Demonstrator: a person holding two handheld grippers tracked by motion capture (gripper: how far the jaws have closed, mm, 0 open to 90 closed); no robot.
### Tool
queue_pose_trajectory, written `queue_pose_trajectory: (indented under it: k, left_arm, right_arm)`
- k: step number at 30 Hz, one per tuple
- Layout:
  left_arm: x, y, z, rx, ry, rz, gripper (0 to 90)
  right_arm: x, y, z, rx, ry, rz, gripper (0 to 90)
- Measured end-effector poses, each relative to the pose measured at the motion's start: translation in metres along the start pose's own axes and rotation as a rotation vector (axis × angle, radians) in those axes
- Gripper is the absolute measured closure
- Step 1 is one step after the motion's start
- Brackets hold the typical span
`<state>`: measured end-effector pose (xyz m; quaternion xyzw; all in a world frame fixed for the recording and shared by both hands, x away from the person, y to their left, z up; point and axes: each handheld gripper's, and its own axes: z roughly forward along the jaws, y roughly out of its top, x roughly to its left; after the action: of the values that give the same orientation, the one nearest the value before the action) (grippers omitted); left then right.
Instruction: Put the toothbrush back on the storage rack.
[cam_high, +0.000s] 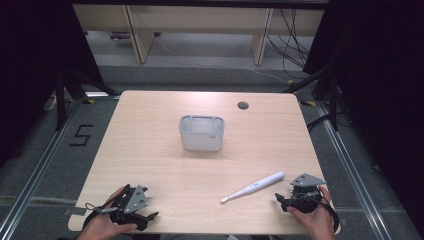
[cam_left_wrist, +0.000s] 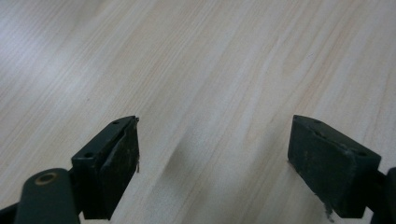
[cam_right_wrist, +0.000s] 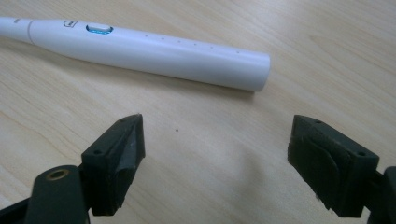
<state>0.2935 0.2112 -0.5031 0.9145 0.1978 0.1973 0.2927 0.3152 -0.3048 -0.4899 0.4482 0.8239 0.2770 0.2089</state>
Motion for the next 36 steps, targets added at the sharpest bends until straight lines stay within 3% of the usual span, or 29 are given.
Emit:
queue_pose_trajectory:
  k: [5,6,7,8,13,21,25,29,30,31,32,36]
  left_arm:
    - [0.0,0.0,0.0,-0.002,0.0,-0.002,16.4]
    - [0.0,0.0,0.0,0.0,0.001,-0.001,16.4]
    - [0.001,0.0,0.0,0.0,0.002,-0.003,16.3]
    - [0.0,0.0,0.0,0.0,0.002,-0.004,16.3]
    - [0.0,0.0,0.0,0.001,0.001,-0.006,16.3]
    - [0.002,0.0,0.0,-0.002,0.006,-0.009,16.3]
    - [0.002,-0.001,0.0,0.0,0.007,-0.011,16.3]
    - [0.001,0.0,-0.001,-0.004,0.005,-0.009,16.4]
    - [0.001,0.0,-0.001,-0.001,0.009,-0.006,16.4]
    - [0.002,-0.001,0.0,0.0,0.006,-0.008,16.4]
    - [0.001,0.0,0.0,-0.002,0.006,-0.009,16.4]
    - [0.001,0.0,0.0,0.0,0.006,-0.008,16.4]
  right_arm:
    - [-0.001,0.001,-0.001,-0.02,-0.005,-0.027,20.7]
    - [0.001,0.002,-0.002,-0.007,0.003,0.009,21.5]
    - [0.001,0.002,-0.003,-0.007,0.005,0.006,22.1]
    - [-0.002,0.003,-0.001,-0.046,-0.005,-0.032,22.8]
    - [-0.002,0.005,-0.003,-0.053,-0.007,-0.016,26.2]
    - [-0.007,0.011,-0.004,-0.104,-0.011,-0.015,38.0]
    - [-0.009,0.018,-0.006,-0.15,-0.006,-0.008,50.5]
    - [-0.009,0.021,-0.004,-0.15,0.003,-0.002,56.7]
    - [-0.009,0.022,-0.003,-0.146,0.015,0.018,58.8]
    - [-0.012,0.023,-0.001,-0.154,0.016,-0.001,61.7]
    - [-0.011,0.023,-0.001,-0.155,0.018,0.013,63.3]
    - [-0.013,0.026,0.003,-0.161,0.02,-0.008,69.0]
